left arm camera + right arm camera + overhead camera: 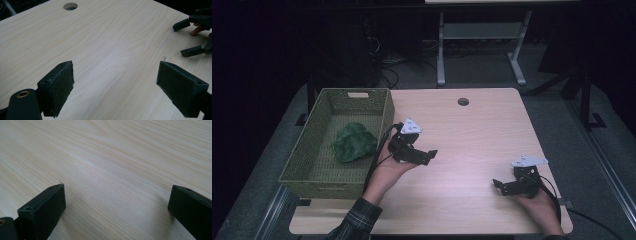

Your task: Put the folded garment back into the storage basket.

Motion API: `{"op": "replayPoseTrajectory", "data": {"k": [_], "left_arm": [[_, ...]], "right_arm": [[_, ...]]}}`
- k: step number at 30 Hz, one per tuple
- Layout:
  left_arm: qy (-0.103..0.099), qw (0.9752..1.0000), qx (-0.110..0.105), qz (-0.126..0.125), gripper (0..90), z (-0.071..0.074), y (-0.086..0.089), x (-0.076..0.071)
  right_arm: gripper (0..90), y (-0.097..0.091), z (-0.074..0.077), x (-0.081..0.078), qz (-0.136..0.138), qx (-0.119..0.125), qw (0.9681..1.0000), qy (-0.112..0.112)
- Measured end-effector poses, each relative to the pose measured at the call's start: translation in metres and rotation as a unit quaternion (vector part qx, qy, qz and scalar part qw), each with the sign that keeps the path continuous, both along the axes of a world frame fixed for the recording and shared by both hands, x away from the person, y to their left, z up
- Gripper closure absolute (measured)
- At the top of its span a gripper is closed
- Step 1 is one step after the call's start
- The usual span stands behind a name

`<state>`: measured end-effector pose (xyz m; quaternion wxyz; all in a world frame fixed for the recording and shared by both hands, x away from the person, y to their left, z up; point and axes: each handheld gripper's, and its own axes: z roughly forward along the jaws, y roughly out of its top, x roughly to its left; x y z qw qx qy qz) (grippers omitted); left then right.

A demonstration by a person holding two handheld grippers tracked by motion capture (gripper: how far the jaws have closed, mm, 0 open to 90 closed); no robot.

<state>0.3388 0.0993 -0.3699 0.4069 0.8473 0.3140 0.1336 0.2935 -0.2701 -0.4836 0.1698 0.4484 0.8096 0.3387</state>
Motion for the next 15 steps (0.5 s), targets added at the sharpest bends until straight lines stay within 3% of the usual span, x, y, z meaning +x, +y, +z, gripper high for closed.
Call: {"op": "replayPoseTrajectory", "data": {"k": [10, 15], "left_arm": [[0.008, 0.9998, 0.013, -0.017, 13.5, -0.034, -0.015, -0.002], [0.006, 0.9991, 0.032, -0.025, 13.2, -0.049, -0.021, -0.003]], "right_arm": [[1.1, 0.0, 0.0, 0.0, 0.0, 0.0, 1.0, 0.0], [1.1, 0.0, 0.0, 0.0, 0.0, 0.0, 1.0, 0.0]]}}
